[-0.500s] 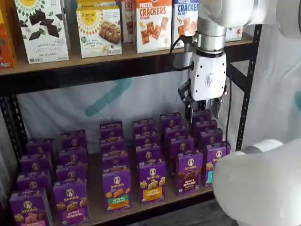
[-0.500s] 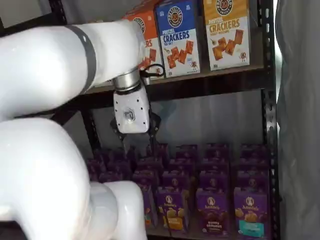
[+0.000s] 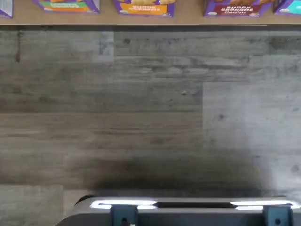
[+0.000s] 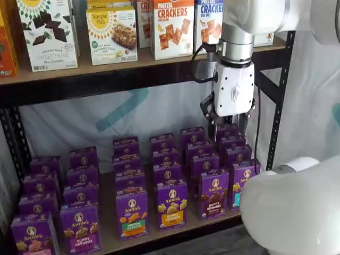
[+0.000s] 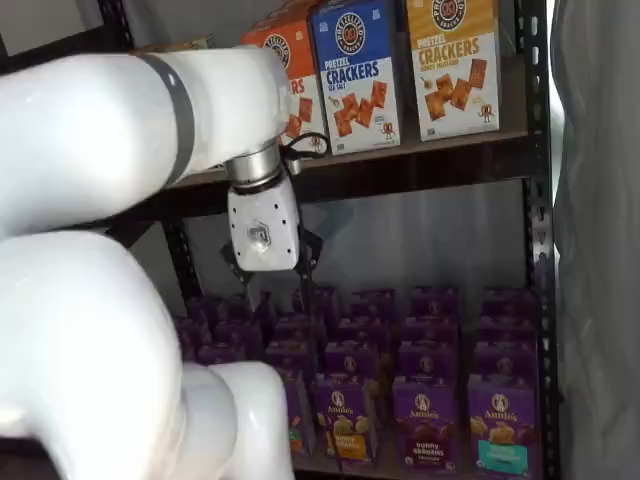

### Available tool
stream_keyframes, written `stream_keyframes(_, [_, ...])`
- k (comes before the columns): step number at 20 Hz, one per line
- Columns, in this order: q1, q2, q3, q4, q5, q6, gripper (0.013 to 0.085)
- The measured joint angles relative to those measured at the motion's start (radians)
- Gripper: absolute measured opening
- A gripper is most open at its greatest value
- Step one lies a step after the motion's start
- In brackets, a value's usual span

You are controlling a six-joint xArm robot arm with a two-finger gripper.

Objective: Pick up the purple box with a brown patch in the center, on the bottom shelf, the fifth box from the left

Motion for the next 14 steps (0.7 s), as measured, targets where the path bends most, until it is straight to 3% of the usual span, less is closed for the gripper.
stream_keyframes(7, [-0.013, 0.052, 0.065, -0.033, -0.141, -0.003, 0.0850])
stream_keyframes(14, [-0.073, 0.176, 0.120, 0.024, -0.320, -0.088, 0.0850])
